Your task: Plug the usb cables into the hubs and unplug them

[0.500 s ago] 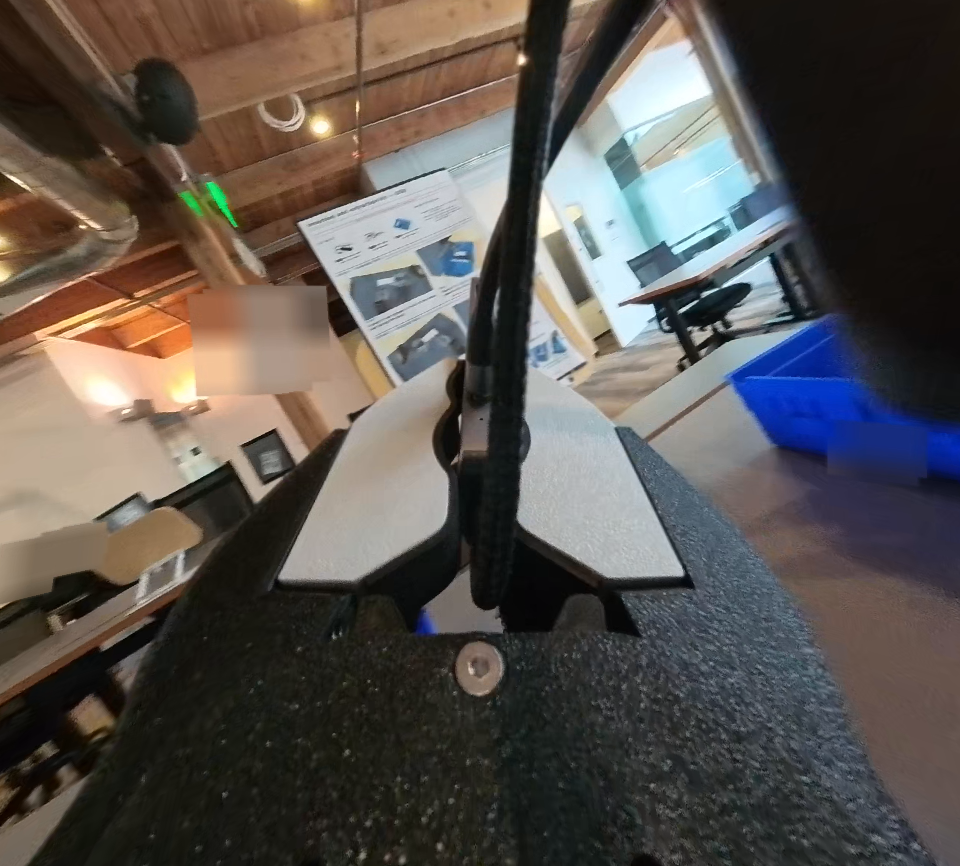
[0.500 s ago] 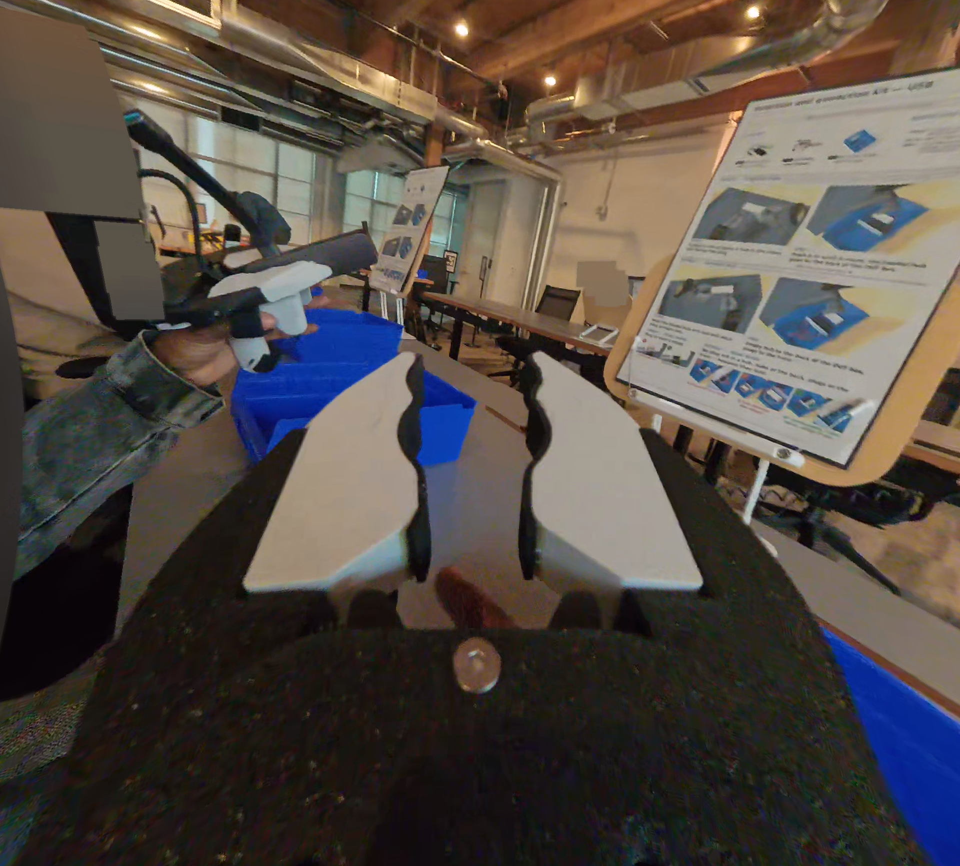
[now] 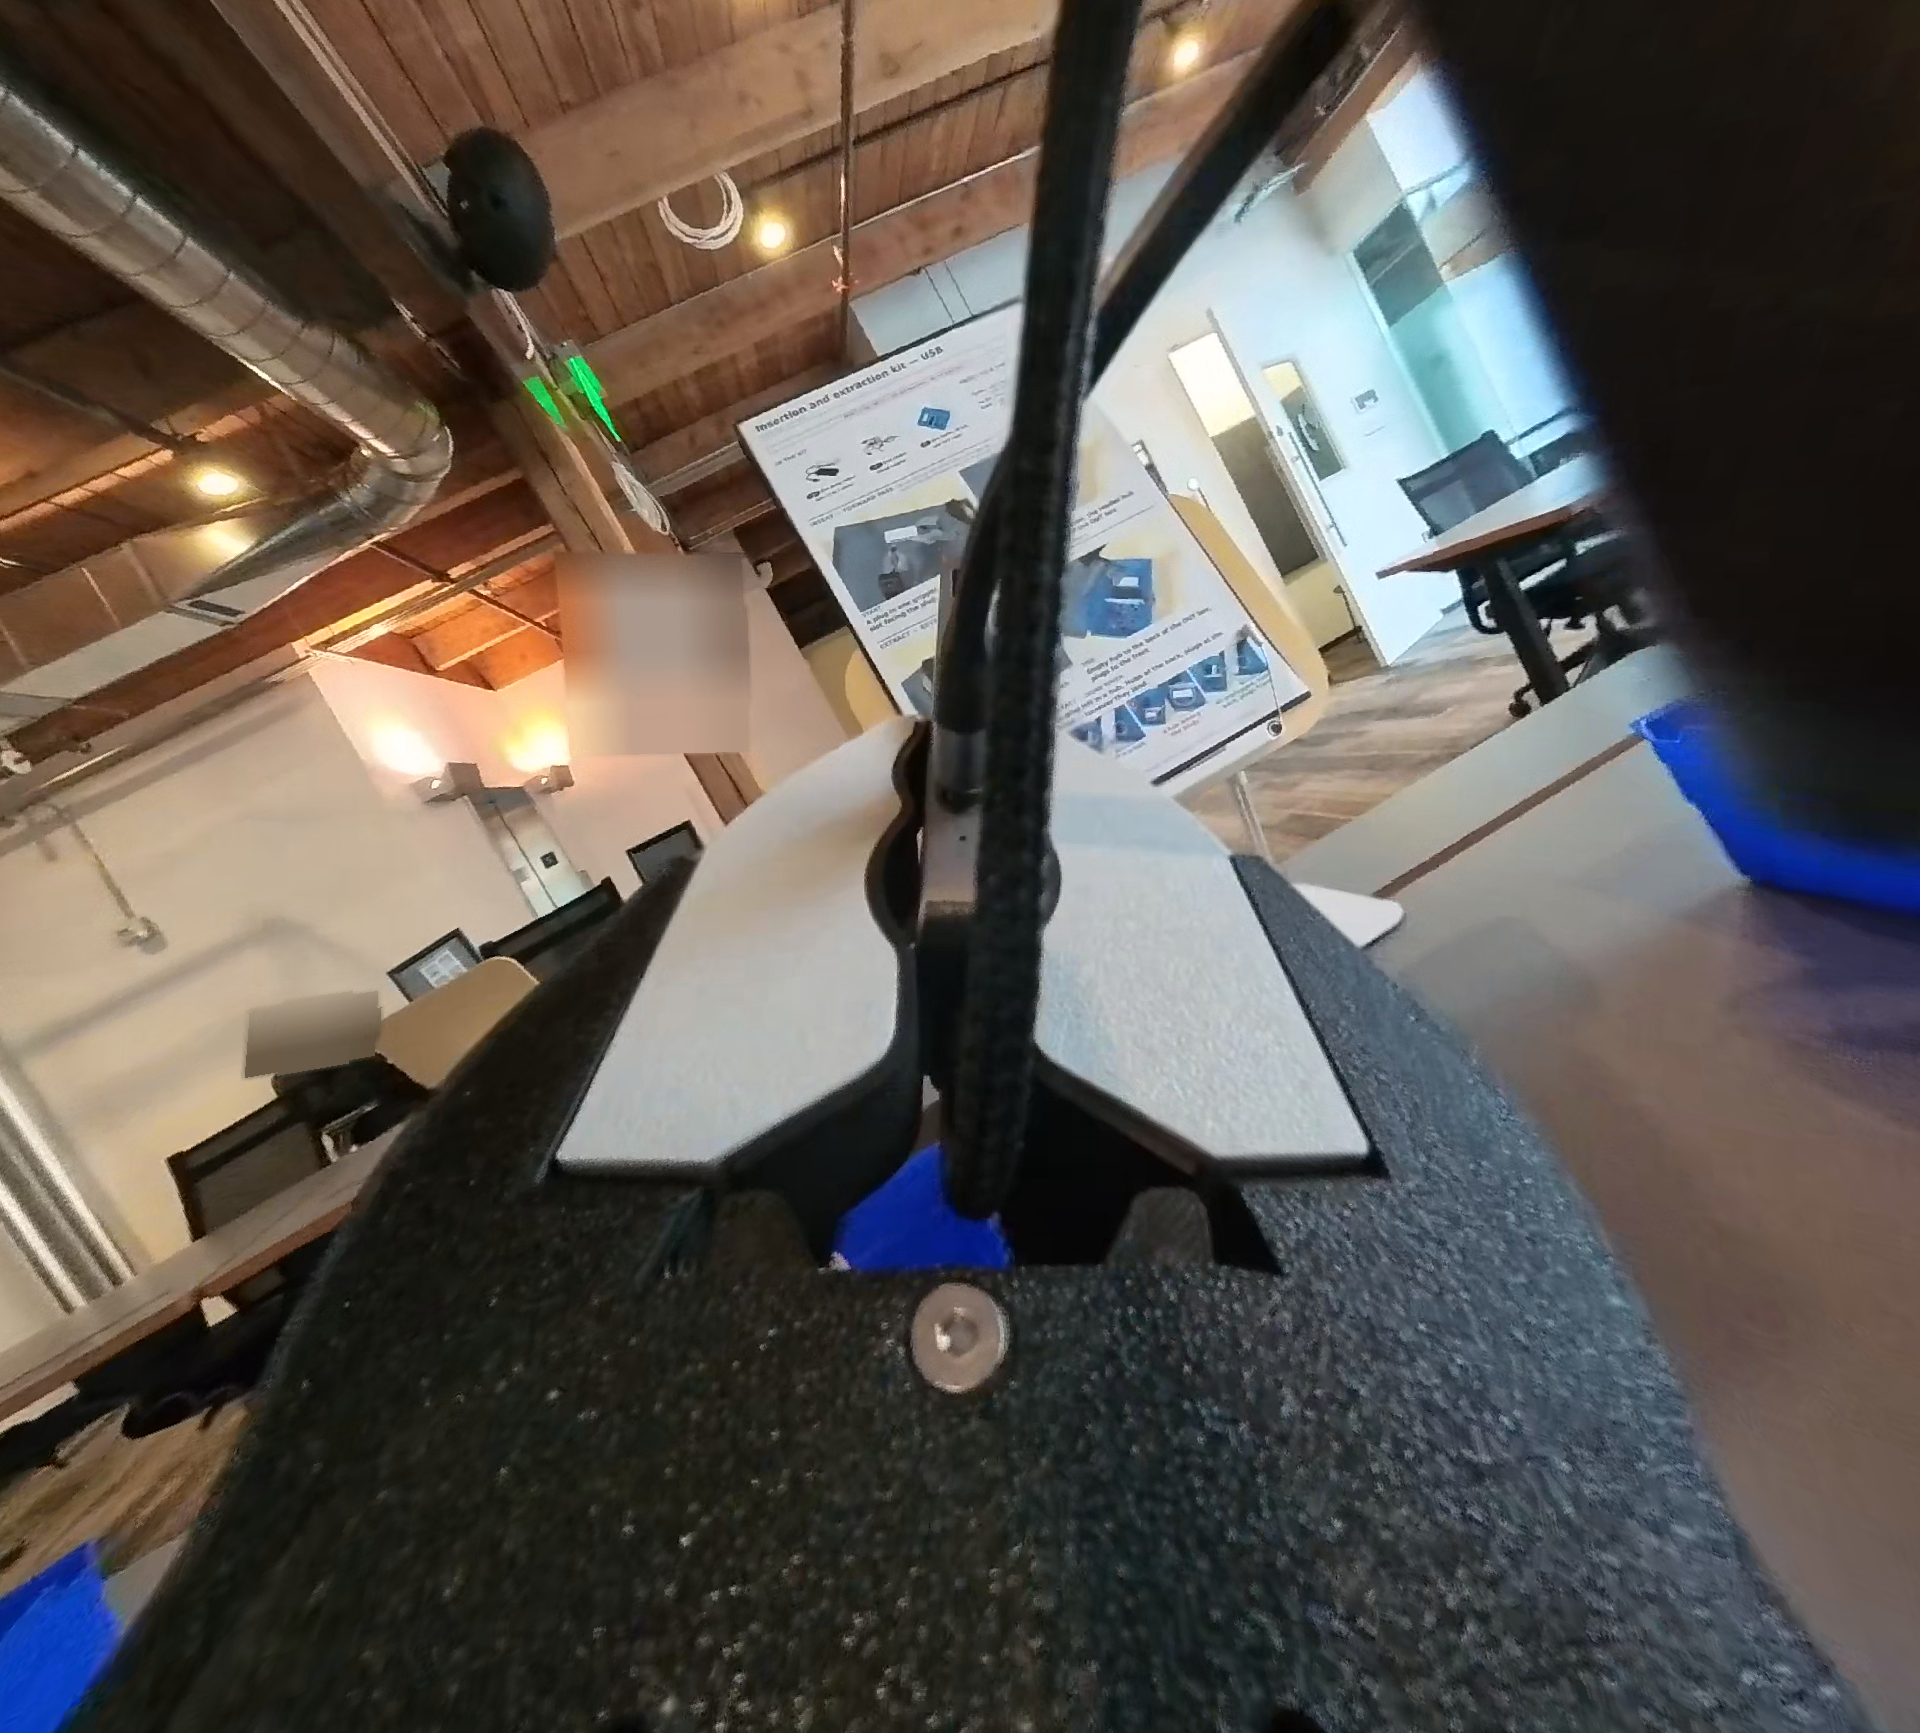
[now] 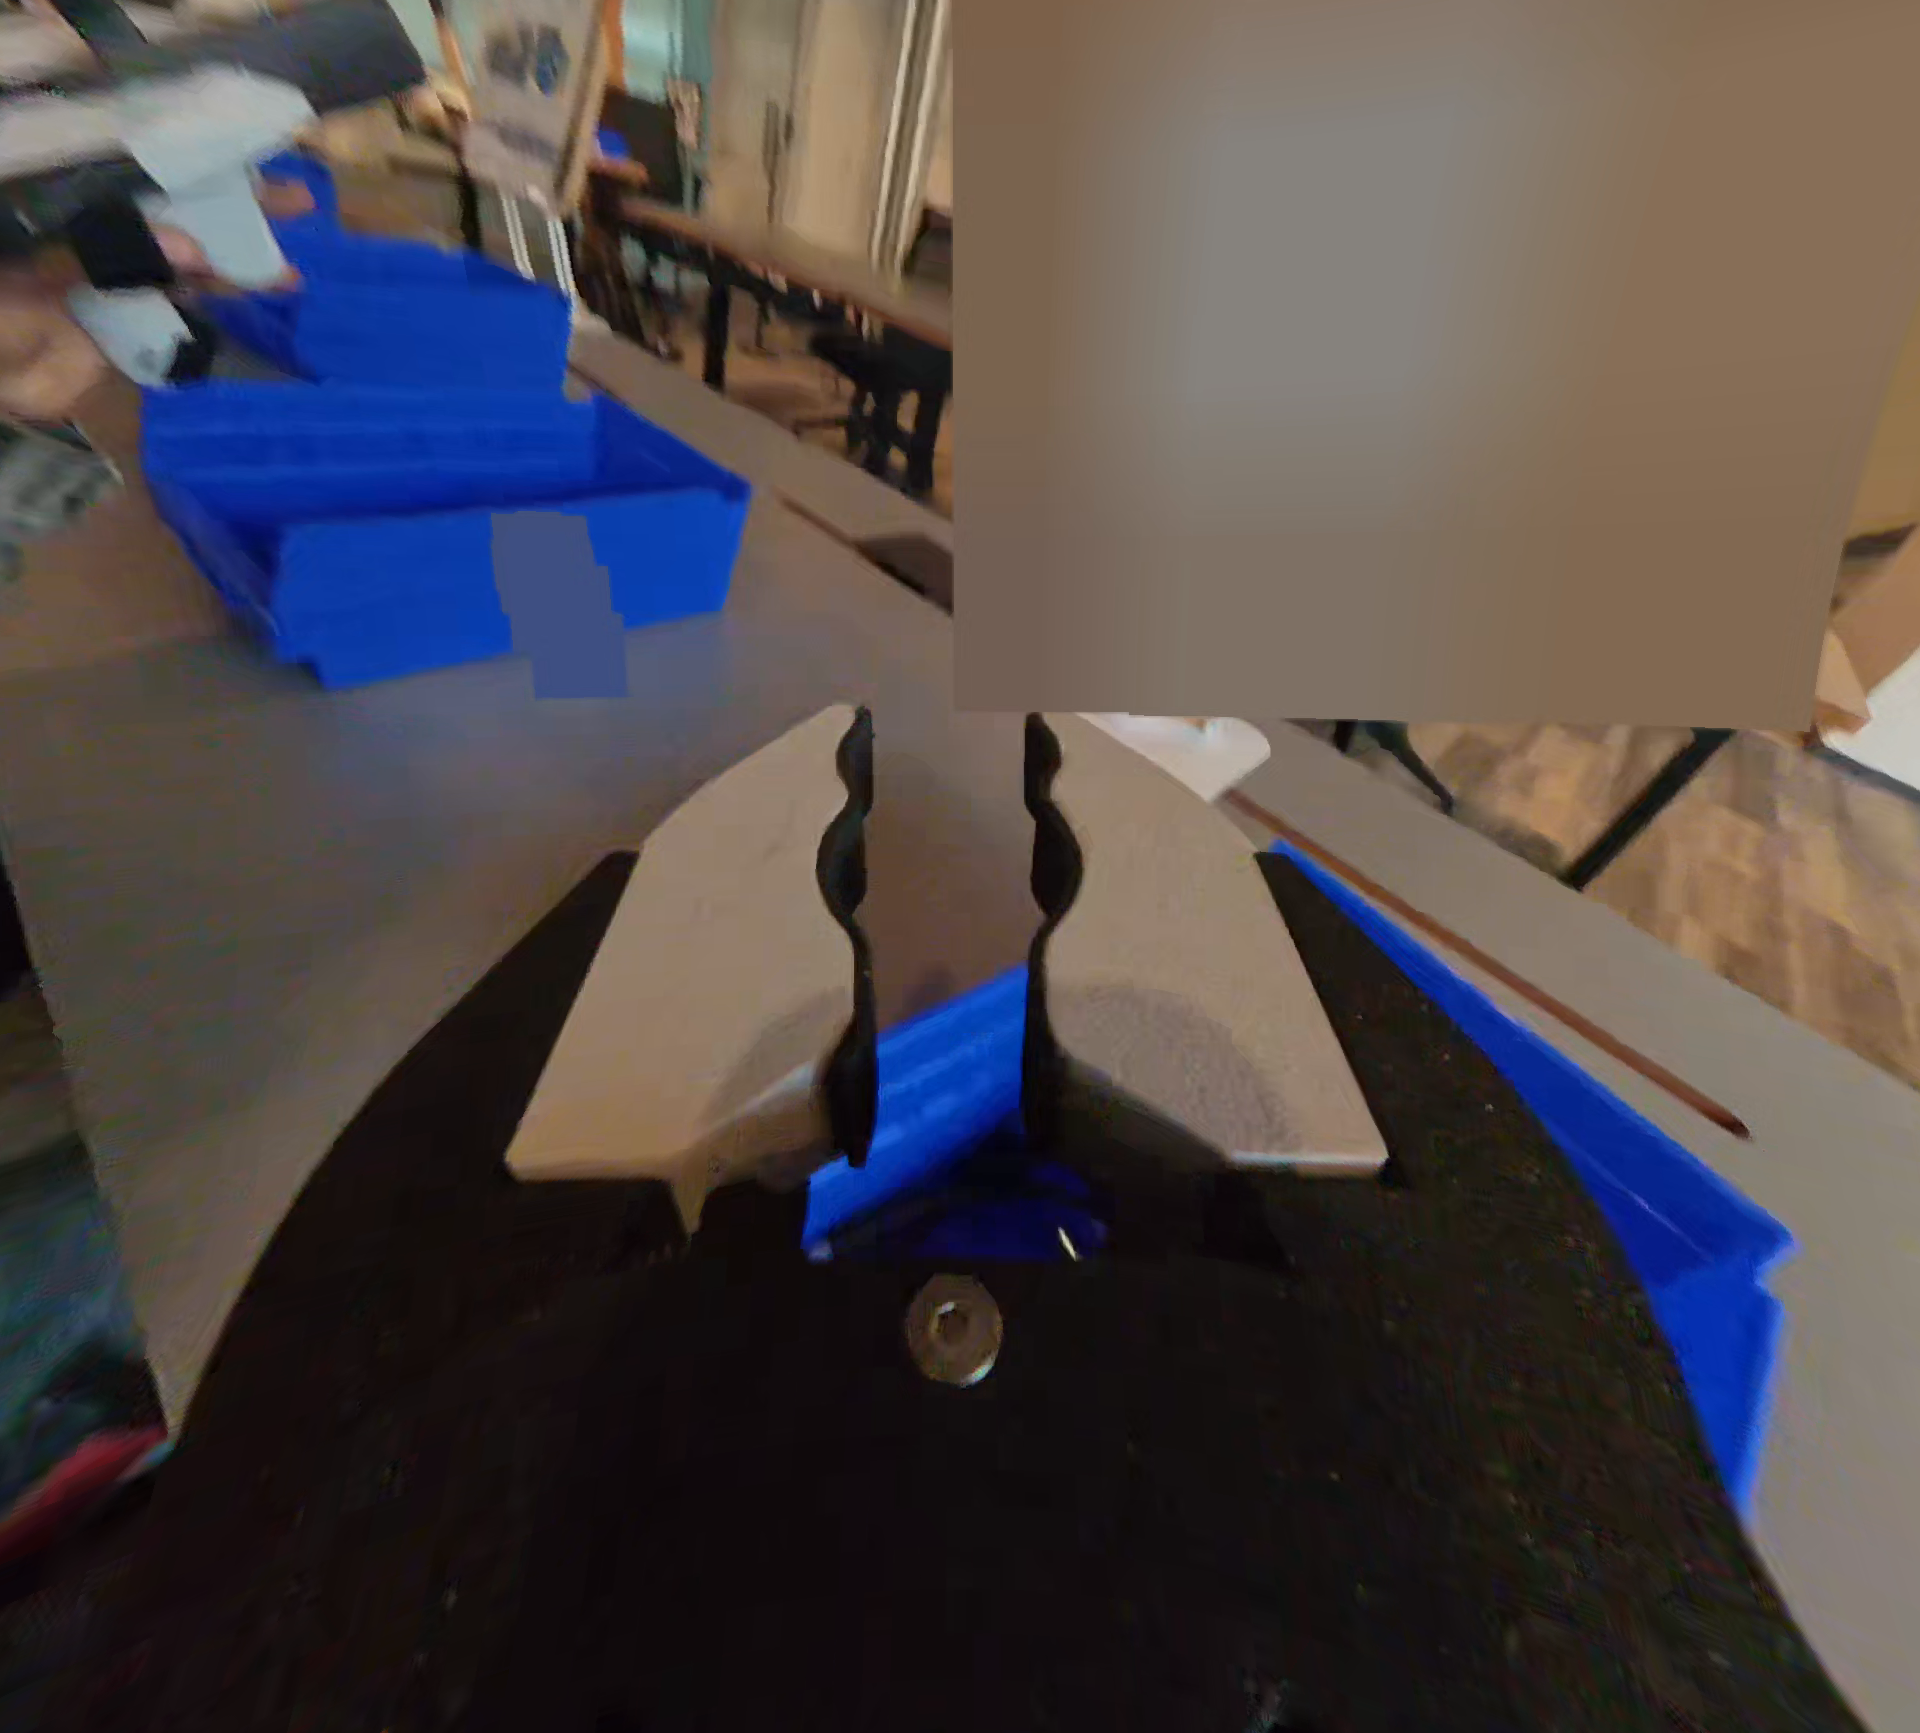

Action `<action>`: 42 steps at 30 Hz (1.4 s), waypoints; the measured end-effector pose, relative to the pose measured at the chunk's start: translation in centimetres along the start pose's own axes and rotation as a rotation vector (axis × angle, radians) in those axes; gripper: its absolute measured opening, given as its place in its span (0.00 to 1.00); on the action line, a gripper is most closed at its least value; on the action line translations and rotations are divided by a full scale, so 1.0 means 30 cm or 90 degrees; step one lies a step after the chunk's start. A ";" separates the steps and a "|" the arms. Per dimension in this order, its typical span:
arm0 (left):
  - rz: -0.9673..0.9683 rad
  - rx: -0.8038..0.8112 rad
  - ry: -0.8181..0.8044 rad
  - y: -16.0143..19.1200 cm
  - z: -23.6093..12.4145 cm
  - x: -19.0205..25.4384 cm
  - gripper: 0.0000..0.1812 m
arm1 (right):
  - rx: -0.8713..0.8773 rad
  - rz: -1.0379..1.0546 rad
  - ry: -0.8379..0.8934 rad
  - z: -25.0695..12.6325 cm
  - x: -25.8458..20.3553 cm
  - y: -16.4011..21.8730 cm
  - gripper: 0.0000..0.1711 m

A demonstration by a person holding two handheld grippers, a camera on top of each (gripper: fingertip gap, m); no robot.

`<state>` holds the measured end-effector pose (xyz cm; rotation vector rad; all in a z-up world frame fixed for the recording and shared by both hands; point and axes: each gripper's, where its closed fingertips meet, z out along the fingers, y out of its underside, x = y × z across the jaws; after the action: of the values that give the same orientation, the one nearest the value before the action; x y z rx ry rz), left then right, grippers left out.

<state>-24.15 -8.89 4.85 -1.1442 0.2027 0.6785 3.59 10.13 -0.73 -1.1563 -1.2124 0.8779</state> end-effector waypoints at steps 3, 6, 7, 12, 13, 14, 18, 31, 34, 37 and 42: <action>0.022 -0.012 0.011 0.006 0.005 0.016 0.07 | -0.096 -0.011 0.016 -0.020 0.027 0.075 0.19; 0.041 -0.023 0.030 0.013 0.011 0.041 0.07 | -0.191 -0.014 0.029 -0.047 0.053 0.153 0.20; 0.051 -0.029 0.037 0.017 0.013 0.051 0.07 | -0.216 -0.010 0.036 -0.056 0.064 0.174 0.20; 0.115 -0.052 0.059 0.038 0.032 0.105 0.07 | -0.320 0.013 0.077 -0.118 0.124 0.268 0.21; 0.115 -0.053 0.066 0.041 0.036 0.119 0.07 | -0.330 0.015 0.084 -0.132 0.135 0.278 0.20; 0.115 -0.051 0.072 0.042 0.040 0.132 0.07 | -0.335 0.021 0.084 -0.144 0.140 0.284 0.20; 0.119 -0.053 0.096 0.053 0.054 0.179 0.07 | -0.372 0.042 0.079 -0.189 0.157 0.329 0.19; 0.137 -0.067 0.141 0.089 0.081 0.280 0.07 | -0.653 0.007 0.066 -0.329 0.168 0.555 0.16; 0.148 -0.072 0.147 0.096 0.086 0.298 0.07 | -0.705 -0.002 0.076 -0.368 0.171 0.578 0.16; 0.144 -0.072 0.154 0.102 0.090 0.311 0.07 | -0.712 -0.009 0.069 -0.366 0.163 0.581 0.16; 0.129 -0.070 0.162 0.109 0.093 0.324 0.08 | -0.706 -0.019 0.050 -0.337 0.146 0.581 0.15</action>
<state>-18.99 -1.82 -1.16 -1.3273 0.5080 0.7275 15.58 16.34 -16.32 -1.9923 -1.6916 0.0514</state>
